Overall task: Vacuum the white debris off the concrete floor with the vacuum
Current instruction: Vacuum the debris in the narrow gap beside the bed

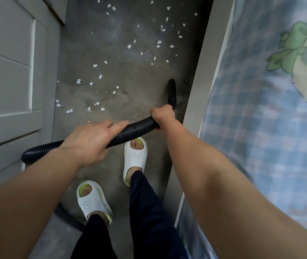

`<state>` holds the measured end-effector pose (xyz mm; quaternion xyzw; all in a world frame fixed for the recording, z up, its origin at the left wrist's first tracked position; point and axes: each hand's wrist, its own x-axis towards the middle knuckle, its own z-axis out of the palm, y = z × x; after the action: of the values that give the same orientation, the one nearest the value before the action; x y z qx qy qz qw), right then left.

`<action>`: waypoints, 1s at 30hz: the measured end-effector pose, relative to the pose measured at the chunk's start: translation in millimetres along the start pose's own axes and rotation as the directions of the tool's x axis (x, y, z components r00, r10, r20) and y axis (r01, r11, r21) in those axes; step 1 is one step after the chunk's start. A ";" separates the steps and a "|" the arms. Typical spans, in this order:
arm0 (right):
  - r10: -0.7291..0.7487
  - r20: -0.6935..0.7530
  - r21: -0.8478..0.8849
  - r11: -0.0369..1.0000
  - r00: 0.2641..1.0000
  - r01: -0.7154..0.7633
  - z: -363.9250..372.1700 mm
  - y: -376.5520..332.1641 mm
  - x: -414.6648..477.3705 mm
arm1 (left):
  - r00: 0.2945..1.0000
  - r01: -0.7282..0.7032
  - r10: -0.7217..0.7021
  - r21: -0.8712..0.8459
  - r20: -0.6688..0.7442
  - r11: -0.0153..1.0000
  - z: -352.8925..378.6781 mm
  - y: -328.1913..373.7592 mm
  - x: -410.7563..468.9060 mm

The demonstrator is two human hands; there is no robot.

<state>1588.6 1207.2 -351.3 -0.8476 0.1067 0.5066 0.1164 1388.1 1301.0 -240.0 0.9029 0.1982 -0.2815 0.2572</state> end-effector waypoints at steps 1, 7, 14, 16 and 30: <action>-0.018 -0.018 -0.011 1.000 1.000 0.018 -5.0 -4.1 2.8 | 1.000 0.006 -0.006 -0.020 0.002 1.000 -1.2 2.7 3.0; -0.091 -0.052 -0.082 0.993 0.994 0.087 -26.6 -40.6 29.7 | 0.999 0.046 -0.048 -0.136 -0.006 0.990 -2.7 10.1 39.2; -0.094 -0.021 -0.139 0.986 0.995 0.090 -31.6 -51.2 50.1 | 0.998 0.059 -0.060 -0.189 -0.001 0.980 3.7 7.3 58.1; -0.094 -0.028 -0.151 0.985 0.995 0.088 -36.0 -50.6 53.0 | 0.998 0.057 -0.056 -0.207 0.007 0.977 2.7 10.3 61.2; -0.195 -0.102 -0.288 0.944 0.976 0.158 -82.3 -119.7 95.3 | 0.994 0.081 -0.100 -0.299 -0.049 0.951 -6.0 10.3 123.2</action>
<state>1737.2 1289.8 -387.0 -0.8925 -0.0348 0.4484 0.0339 1489.7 1322.5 -307.4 0.8526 0.2876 -0.2313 0.3701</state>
